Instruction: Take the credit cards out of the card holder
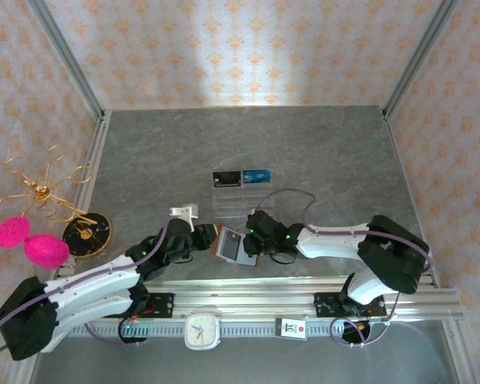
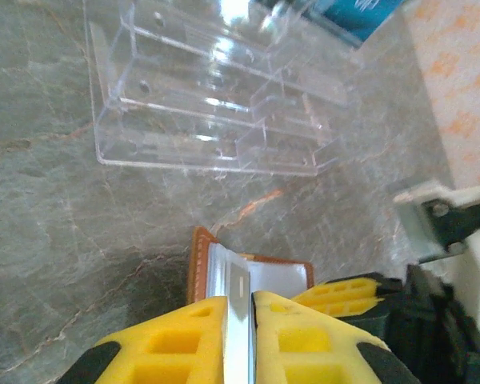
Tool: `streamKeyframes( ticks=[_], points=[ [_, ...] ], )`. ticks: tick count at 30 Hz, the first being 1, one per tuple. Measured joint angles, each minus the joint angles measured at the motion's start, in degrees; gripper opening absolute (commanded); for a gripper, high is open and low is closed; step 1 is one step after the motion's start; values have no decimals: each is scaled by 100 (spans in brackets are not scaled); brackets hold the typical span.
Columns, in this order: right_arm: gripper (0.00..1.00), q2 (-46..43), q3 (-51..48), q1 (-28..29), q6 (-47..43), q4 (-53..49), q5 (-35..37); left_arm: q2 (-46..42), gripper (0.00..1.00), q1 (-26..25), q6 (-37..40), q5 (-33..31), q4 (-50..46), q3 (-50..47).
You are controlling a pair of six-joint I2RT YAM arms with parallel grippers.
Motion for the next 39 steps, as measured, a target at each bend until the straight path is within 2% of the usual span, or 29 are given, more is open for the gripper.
streamKeyframes(
  ticks=[3,6,7,14,24,28,35,39],
  points=[
    [16,0,2,-48,-70,-35,39,369,16,0,186,160,92,205],
    [16,0,2,-57,-131,-37,52,413,3,0,291,352,439,251],
    [16,0,2,-57,-151,-37,55,492,2,0,313,424,557,273],
    [16,2,2,-68,-216,-37,52,1550,0,0,271,763,861,299],
    [14,4,0,-262,-278,-9,-7,1902,0,168,247,876,785,-42],
    [14,22,0,-271,-278,15,-17,1768,0,168,251,907,708,-39],
    [15,22,2,-273,-291,11,-42,730,0,168,271,905,352,31],
    [15,22,13,-273,-299,11,-81,1045,0,166,269,977,494,76]
  ],
)
